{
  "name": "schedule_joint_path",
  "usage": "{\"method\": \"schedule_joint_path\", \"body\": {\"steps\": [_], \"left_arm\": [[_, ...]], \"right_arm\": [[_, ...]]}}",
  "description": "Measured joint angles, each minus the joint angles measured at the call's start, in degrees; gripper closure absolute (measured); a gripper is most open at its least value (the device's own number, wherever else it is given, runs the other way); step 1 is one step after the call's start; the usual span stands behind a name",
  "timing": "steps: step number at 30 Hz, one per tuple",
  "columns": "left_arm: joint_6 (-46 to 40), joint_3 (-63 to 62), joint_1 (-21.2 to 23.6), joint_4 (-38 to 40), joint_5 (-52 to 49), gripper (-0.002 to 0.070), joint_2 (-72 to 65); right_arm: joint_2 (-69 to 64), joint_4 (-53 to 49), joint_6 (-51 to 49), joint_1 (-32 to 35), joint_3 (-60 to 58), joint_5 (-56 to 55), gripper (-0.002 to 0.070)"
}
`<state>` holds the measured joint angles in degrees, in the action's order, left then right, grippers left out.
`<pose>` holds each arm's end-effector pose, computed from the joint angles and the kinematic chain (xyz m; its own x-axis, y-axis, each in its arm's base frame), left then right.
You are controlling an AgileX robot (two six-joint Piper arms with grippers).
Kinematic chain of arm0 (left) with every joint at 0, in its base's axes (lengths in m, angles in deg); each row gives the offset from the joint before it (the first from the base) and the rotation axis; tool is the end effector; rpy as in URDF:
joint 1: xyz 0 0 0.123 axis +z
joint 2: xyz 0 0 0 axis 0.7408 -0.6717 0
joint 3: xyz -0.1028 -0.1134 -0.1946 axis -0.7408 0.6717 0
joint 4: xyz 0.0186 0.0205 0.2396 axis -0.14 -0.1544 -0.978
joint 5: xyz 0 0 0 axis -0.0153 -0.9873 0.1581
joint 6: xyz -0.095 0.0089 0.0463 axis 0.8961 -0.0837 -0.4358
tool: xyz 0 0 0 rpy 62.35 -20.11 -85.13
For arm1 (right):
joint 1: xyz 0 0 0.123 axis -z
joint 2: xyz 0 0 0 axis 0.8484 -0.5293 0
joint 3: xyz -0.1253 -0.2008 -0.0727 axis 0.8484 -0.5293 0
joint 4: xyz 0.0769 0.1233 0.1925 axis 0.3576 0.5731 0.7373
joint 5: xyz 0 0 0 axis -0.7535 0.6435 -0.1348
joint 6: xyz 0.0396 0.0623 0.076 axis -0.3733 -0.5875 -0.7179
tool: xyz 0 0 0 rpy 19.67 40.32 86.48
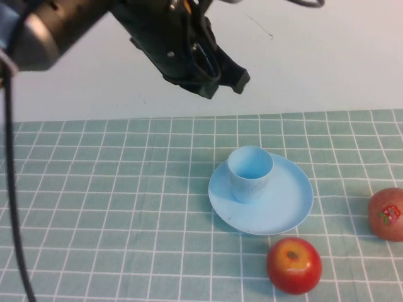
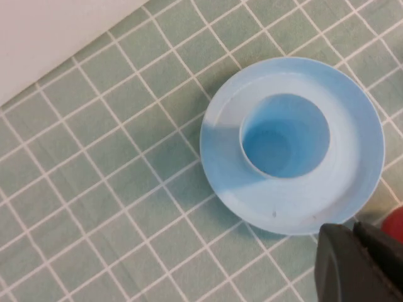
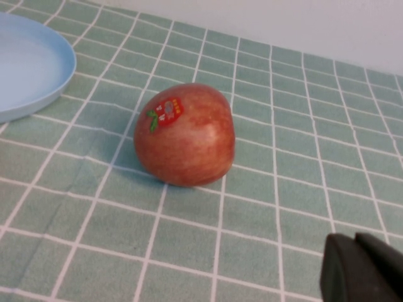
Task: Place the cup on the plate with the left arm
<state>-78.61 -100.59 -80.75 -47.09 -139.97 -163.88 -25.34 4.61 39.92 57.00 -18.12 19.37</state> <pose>0.3188 -0.2112 0.3501 -0.6738 0.4392 -0.5941 0.5629 0.8260 -0.0278 0.0942 -0.0028 0.1676 -0.2869 -0.2396 -0.9275 -0.0454 0.9705 -0.2367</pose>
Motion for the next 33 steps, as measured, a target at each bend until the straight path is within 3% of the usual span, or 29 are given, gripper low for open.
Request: {"method": "schedule_joint_path", "body": {"steps": [10,17,25,33], "left_arm": [[-0.22,3.03,0.0,-0.73,-3.6,0.0672,21.35],[3.02,24.0,0.0,-1.01,-1.97,0.0673,46.14],[13.66,52.29,0.0,-7.0,-0.04,0.0673,75.94],[15.12,59.45,0.0,-6.82,-0.98,0.0673,86.92]], "right_arm": [[0.0,0.0,0.0,0.0,0.0,0.0,0.0678],[0.0,0.0,0.0,0.0,0.0,0.0,0.0678],[0.0,0.0,0.0,0.0,0.0,0.0,0.0678],[0.0,0.0,0.0,0.0,0.0,0.0,0.0678]]}}
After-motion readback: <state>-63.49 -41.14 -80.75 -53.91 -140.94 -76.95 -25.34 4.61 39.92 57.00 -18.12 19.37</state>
